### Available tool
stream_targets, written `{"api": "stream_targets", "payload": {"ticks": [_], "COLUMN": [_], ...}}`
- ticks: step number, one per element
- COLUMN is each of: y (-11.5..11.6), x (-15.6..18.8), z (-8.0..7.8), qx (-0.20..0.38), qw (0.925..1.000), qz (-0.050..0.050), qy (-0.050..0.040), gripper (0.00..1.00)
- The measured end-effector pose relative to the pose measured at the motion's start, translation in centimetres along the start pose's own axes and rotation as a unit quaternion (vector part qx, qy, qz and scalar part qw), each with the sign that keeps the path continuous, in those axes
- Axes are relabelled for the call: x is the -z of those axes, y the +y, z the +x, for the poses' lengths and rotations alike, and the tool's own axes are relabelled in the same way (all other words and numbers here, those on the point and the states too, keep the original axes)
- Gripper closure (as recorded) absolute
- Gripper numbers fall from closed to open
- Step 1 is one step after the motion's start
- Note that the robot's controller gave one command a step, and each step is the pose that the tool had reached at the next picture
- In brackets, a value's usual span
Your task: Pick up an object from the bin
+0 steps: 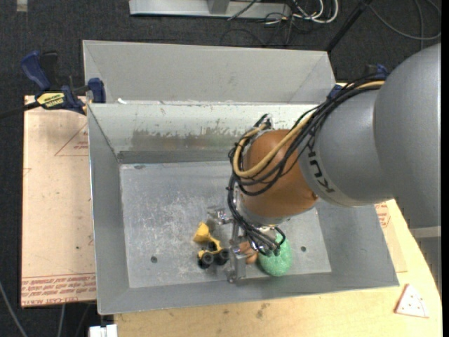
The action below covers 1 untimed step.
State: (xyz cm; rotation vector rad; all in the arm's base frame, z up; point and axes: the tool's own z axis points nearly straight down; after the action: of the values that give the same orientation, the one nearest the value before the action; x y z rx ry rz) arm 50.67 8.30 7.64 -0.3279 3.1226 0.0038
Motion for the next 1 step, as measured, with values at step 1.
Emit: {"api": "stream_targets", "payload": {"ticks": [1], "y": [1.18], "x": [-0.66], "z": [0.87], "qx": [0.120], "qw": [0.9928], "qz": [0.000], "qy": [0.0004], "gripper": [1.00]}}
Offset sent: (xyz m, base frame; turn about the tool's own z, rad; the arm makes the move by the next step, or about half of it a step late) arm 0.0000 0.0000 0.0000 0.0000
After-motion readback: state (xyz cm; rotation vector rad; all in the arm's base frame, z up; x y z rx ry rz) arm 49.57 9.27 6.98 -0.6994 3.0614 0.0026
